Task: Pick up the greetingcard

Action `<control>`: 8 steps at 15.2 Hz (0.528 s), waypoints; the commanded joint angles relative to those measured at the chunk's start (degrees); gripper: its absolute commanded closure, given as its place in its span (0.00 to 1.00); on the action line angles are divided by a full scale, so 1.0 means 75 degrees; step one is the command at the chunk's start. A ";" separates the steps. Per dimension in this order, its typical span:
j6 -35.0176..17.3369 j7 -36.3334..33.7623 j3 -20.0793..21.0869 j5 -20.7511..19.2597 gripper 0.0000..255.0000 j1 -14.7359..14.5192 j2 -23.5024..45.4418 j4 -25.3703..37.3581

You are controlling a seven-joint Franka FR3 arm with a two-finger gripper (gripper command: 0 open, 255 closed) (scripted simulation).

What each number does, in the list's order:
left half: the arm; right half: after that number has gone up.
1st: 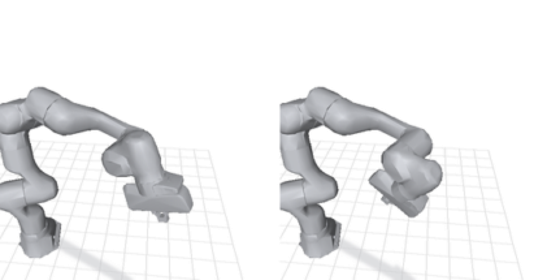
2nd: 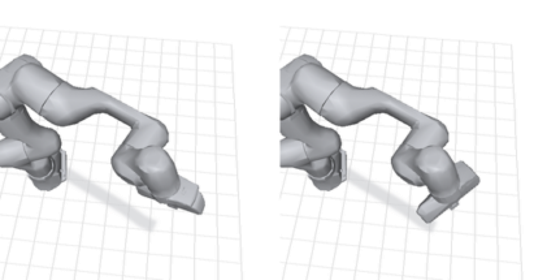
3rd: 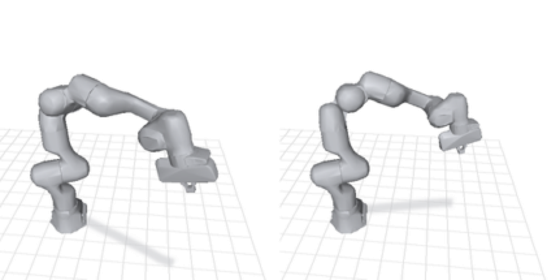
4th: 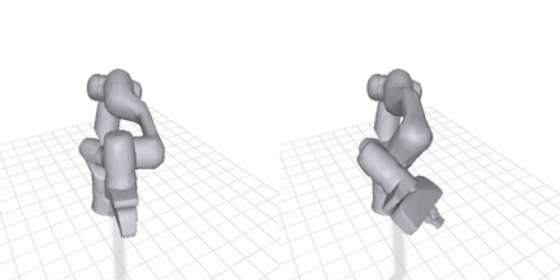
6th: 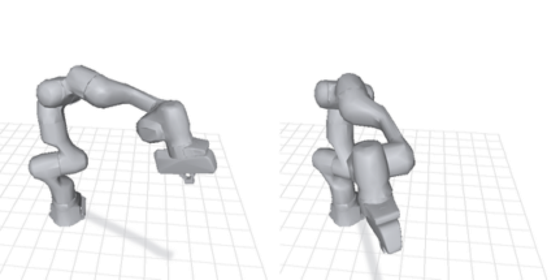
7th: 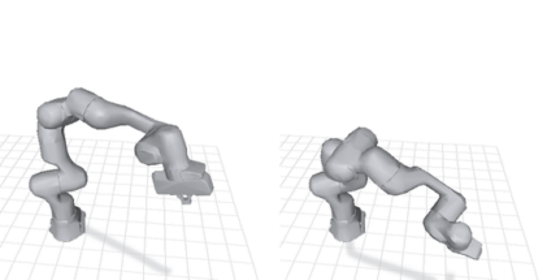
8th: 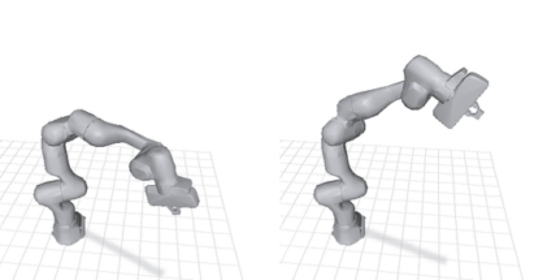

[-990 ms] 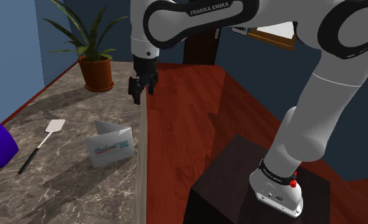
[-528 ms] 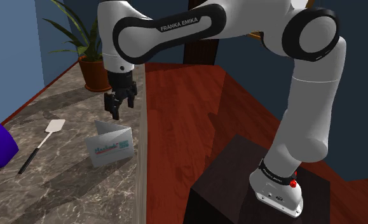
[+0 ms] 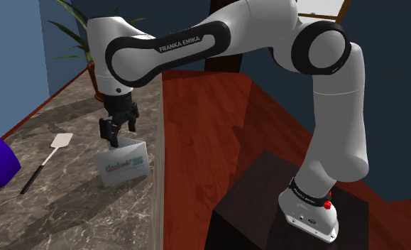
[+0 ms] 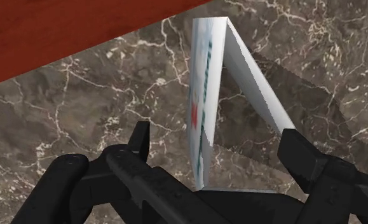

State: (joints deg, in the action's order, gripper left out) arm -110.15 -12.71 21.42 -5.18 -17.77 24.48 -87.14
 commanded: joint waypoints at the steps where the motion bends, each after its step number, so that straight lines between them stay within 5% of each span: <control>1: -0.0175 -0.0010 -0.0026 -0.0037 0.00 -0.0005 0.0123 -0.0145; 5: -0.0406 -0.0015 -0.0052 -0.0060 0.00 -0.0014 0.0194 -0.0309; 6: -0.0474 -0.0097 -0.0017 -0.0042 1.00 -0.0052 0.0078 -0.0487; 8: -0.0420 -0.0039 -0.0037 -0.0051 1.00 -0.0026 0.0141 -0.0377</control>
State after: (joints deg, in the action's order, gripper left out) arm -112.99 -13.12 21.34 -5.47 -18.09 23.44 -88.61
